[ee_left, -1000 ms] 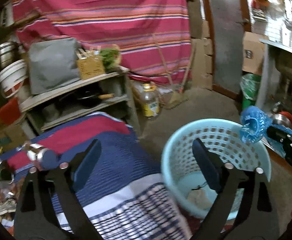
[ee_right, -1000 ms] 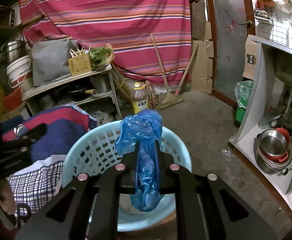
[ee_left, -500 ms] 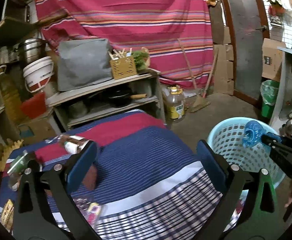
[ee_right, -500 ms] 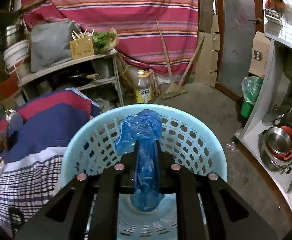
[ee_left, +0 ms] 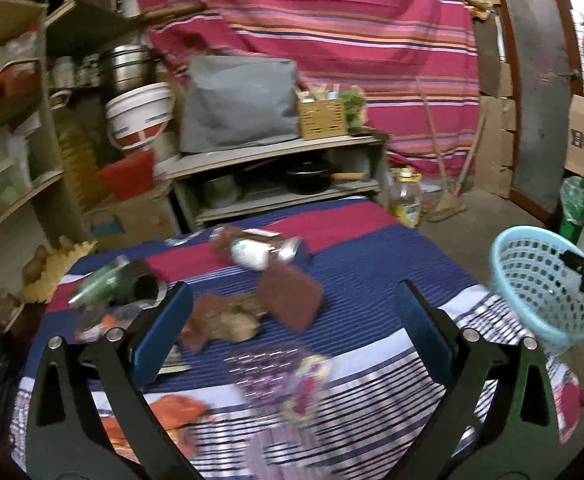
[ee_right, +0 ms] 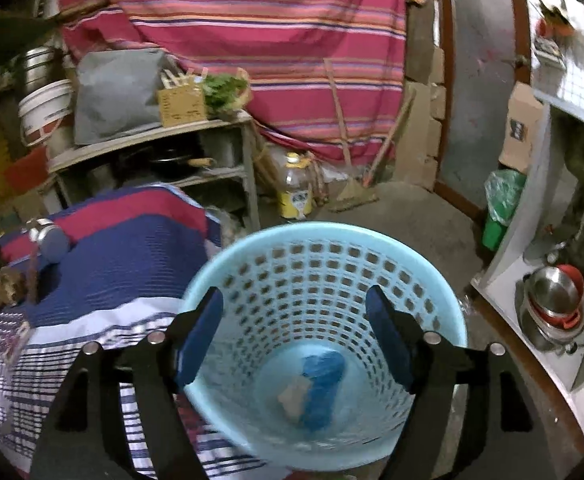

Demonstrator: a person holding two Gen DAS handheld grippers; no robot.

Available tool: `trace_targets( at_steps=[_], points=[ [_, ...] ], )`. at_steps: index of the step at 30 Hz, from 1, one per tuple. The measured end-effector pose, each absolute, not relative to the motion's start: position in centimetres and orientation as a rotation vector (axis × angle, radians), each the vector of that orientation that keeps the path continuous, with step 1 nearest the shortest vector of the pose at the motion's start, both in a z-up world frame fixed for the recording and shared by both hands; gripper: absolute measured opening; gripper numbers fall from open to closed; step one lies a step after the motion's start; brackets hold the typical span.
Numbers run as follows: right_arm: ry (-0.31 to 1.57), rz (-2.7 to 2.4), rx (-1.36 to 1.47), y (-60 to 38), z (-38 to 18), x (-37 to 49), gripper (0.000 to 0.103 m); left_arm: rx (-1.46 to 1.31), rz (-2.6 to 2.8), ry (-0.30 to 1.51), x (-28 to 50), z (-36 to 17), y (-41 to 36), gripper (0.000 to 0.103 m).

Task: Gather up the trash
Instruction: 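Move both tools back over the table toward the remaining trash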

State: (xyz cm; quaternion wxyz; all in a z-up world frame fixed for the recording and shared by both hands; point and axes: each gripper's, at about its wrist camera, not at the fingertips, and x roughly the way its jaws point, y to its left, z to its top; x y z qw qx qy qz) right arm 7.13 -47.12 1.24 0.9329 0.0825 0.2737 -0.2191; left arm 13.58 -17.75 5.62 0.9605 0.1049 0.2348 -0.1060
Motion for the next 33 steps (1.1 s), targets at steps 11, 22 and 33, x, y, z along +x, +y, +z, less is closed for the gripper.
trace_targets(
  at_steps=[11,22,33],
  points=[
    [0.528,-0.293,0.146,-37.3,2.7,9.9,0.081,0.169,-0.014,0.491,14.0,6.3,-5.5,0.097],
    [0.565,-0.226,0.107,-31.5,1.8,12.8,0.081,0.144,0.087,0.545,15.5,4.8,2.6,0.097],
    [0.560,-0.188,0.053,-27.0,2.4,15.5,0.083,0.119,0.131,0.591,19.2,2.9,7.3,0.097]
  ],
)
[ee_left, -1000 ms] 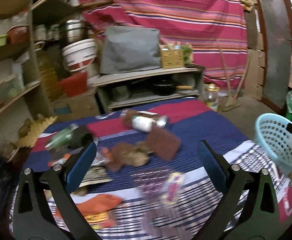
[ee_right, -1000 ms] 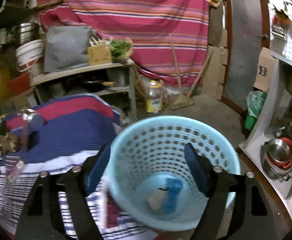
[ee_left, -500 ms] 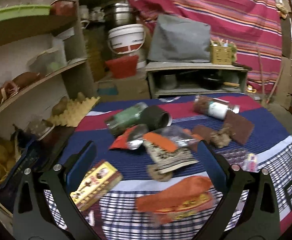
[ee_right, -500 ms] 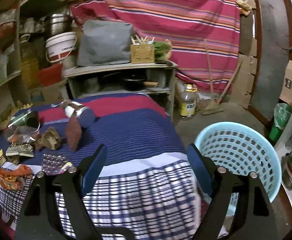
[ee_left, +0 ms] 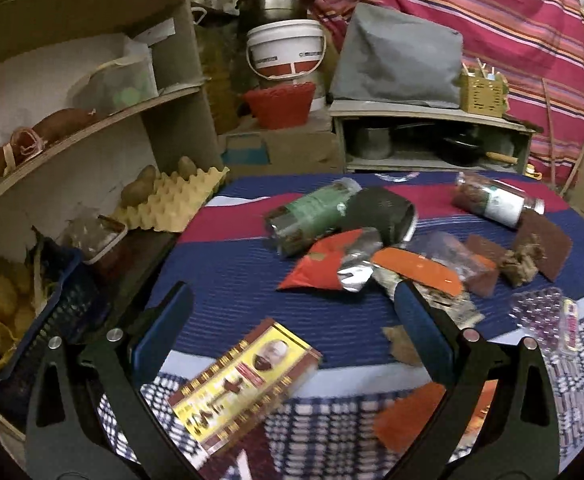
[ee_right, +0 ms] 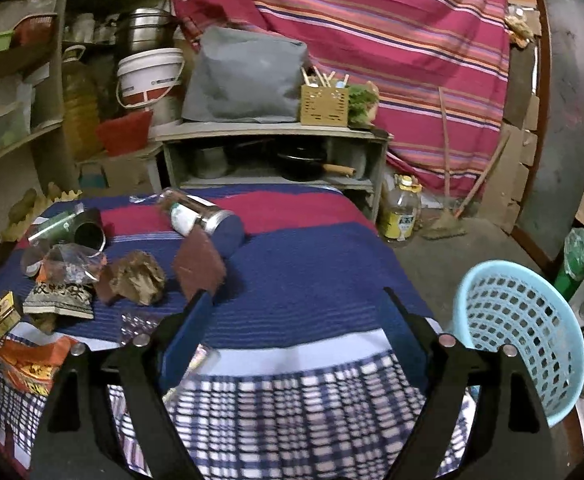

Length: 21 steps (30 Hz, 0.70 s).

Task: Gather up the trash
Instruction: 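Move both tools back over the table toward the remaining trash, then grasp the clear plastic bag with the left gripper while the right grasps crumpled brown paper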

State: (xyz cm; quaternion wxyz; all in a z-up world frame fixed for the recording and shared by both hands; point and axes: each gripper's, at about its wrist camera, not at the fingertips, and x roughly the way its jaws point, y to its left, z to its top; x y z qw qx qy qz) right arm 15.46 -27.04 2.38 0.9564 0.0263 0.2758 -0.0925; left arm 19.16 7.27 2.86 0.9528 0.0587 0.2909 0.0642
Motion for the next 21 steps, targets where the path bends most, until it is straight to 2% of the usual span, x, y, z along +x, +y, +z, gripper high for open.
trace_targets(
  at_steps=[9,11,14,17,18,21],
  points=[
    [0.550,-0.134,0.013,-23.8,2.5,17.3,0.083,0.066,0.119,0.672,24.4,1.0,9.0,0.097],
    [0.555,-0.127,0.004,-23.3,2.3,17.8,0.083,0.072,0.112,0.707,25.8,0.2,8.6,0.095],
    [0.564,-0.117,0.000,-22.8,2.1,18.5,0.083,0.091,0.091,0.754,27.5,-0.9,8.1,0.080],
    [0.564,-0.105,-0.013,-22.2,2.2,19.0,0.083,0.111,0.073,0.785,28.8,-1.6,7.7,0.057],
    [0.563,-0.103,-0.018,-22.0,2.2,19.1,0.083,0.111,0.059,0.794,29.0,-1.7,7.7,0.044],
    [0.566,-0.093,-0.038,-21.2,2.1,19.6,0.083,0.119,0.042,0.791,29.1,-1.6,7.6,0.016]
  ],
)
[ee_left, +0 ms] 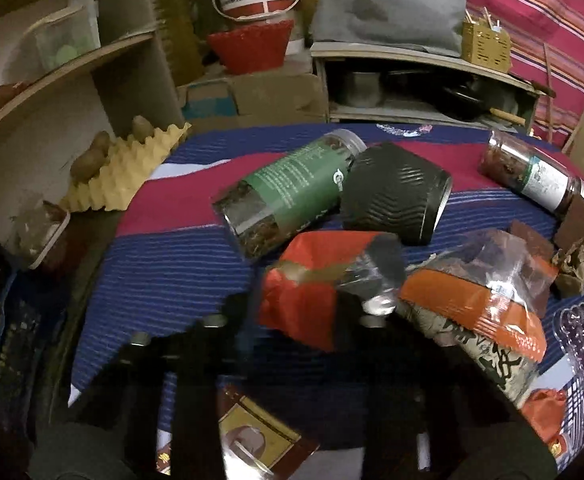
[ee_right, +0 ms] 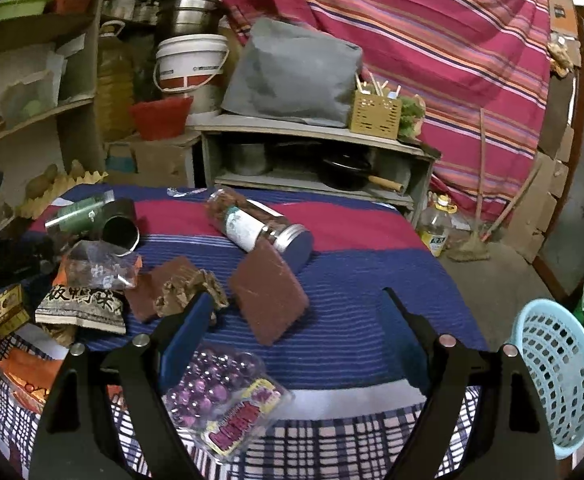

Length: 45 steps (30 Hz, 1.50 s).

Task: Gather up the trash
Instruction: 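Grasp the clear plastic bag with the left gripper while the right grasps crumpled brown paper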

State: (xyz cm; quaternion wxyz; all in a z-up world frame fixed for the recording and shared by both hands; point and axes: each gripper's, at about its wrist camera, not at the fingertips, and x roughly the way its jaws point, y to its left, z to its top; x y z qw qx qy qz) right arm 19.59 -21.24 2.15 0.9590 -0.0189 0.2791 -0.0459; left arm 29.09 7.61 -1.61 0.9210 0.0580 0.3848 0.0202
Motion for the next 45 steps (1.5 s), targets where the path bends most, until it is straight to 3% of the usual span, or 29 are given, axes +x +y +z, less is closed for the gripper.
trace_targets(
  at_steps=[5,16,27,29,32,33,36,45],
  points=[
    [0.592,-0.072,-0.030,-20.0,1.7,20.5,0.083,0.152,0.069,0.734,27.4,-0.5,8.4,0.006],
    [0.674,-0.030,-0.067,-15.8,-0.5,24.2,0.083,0.087,0.139,0.599,21.7,5.2,13.2,0.005],
    [0.735,-0.035,-0.080,-15.2,-2.2,26.1,0.083,0.065,0.178,0.532,19.9,6.9,14.3,0.005],
    [0.737,-0.018,-0.094,-14.9,-2.3,26.1,0.079,0.055,0.178,0.521,19.9,7.1,14.4,0.005],
    [0.751,0.020,-0.095,-14.5,-2.6,26.0,0.061,0.057,0.176,0.505,20.0,7.4,14.1,0.005],
    [0.758,0.025,-0.100,-14.3,-2.8,26.1,0.050,0.059,0.175,0.502,20.0,7.4,13.9,0.005],
    [0.735,0.038,-0.108,-14.3,-2.6,25.7,0.042,0.059,0.176,0.499,20.1,7.5,13.7,0.005],
    [0.632,0.046,-0.029,-17.7,1.5,22.2,0.040,0.067,0.176,0.458,18.8,9.5,11.5,0.005]
  ],
)
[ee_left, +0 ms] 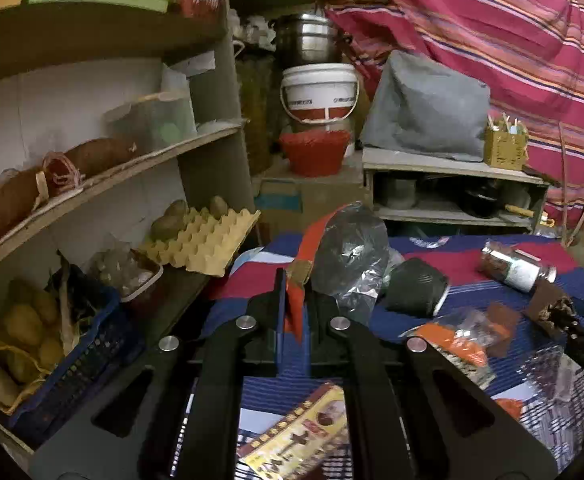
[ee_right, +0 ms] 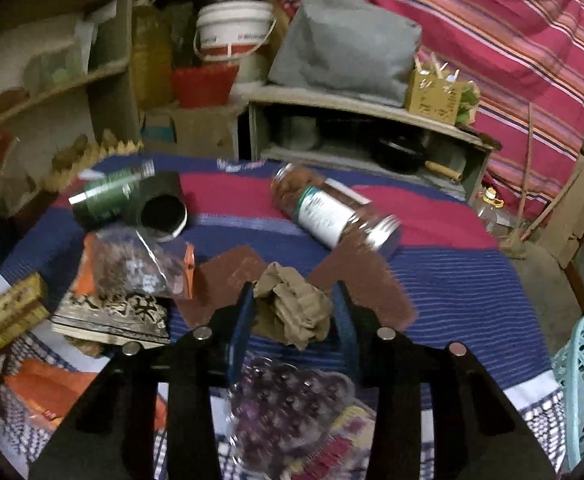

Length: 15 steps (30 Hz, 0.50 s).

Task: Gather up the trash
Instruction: 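Grasp the clear plastic bag with the left gripper while the right grasps crumpled brown paper, then carry both items over the light-blue basket and open both grippers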

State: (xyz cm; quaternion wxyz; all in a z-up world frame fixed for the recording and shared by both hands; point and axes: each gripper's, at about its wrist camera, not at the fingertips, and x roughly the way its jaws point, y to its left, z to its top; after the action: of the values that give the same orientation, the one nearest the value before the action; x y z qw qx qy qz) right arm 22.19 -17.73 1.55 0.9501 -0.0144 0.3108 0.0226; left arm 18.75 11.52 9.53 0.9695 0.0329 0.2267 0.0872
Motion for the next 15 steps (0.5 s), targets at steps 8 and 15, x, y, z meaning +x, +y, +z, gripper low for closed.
trace_targets(
  at_steps=[8,15],
  points=[
    [0.552,0.025,-0.007,-22.5,5.4,16.8,0.040,0.089,0.105,0.420,16.3,11.3,5.6,0.005],
    [0.528,-0.044,-0.026,-27.9,6.3,12.8,0.040,0.098,-0.015,0.428,15.3,11.2,-2.2,0.005]
  ],
)
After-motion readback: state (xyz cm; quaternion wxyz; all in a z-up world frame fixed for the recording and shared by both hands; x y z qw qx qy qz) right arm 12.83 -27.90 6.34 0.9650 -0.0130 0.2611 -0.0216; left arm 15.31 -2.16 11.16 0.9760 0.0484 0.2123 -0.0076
